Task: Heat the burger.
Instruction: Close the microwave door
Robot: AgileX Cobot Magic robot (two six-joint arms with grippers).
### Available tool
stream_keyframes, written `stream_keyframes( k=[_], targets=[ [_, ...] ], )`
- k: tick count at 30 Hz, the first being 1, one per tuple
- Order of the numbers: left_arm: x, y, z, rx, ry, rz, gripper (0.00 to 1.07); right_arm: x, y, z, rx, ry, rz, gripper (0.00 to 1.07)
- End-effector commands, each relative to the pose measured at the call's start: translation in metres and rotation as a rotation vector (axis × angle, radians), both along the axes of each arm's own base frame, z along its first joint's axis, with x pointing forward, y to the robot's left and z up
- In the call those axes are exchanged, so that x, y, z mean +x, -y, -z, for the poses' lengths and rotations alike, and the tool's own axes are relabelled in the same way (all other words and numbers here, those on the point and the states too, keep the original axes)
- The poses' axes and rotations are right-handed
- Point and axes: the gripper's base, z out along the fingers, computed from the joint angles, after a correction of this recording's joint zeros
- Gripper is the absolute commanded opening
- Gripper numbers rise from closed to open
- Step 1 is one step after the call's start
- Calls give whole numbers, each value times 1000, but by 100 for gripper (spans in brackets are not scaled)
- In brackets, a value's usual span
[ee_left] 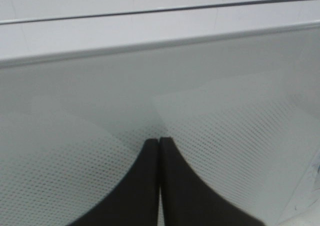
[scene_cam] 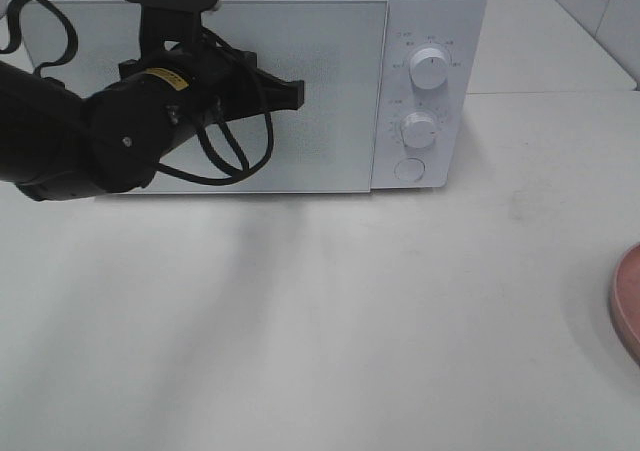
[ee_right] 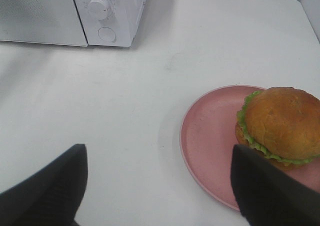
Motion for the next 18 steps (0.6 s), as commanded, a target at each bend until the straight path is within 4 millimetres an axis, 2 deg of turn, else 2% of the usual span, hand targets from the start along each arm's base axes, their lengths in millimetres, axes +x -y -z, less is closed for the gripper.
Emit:
stream_keyframes(
  k=[1, 5, 10, 12, 15, 17, 18],
  targets=[
    [22, -1, -8, -39, 66, -91, 0, -3, 1, 1, -8, 34, 0, 76],
    [26, 2, -9, -48, 65, -92, 0, -3, 1, 1, -8, 34, 0, 76],
    [17, 9, -12, -26, 41, -31, 0, -3, 1, 1, -8, 34, 0, 76],
    [-1, 15, -10, -6, 0, 19, 0, -3, 1, 1, -8, 34, 0, 76],
    [-6, 16, -9, 4, -13, 33, 0, -3, 1, 1, -8, 34, 0, 76],
    [-22, 17, -5, 45, -59, 81, 0, -3, 1, 1, -8, 34, 0, 76],
    [-22, 17, -5, 45, -59, 81, 0, -3, 1, 1, -8, 34, 0, 76]
  ],
)
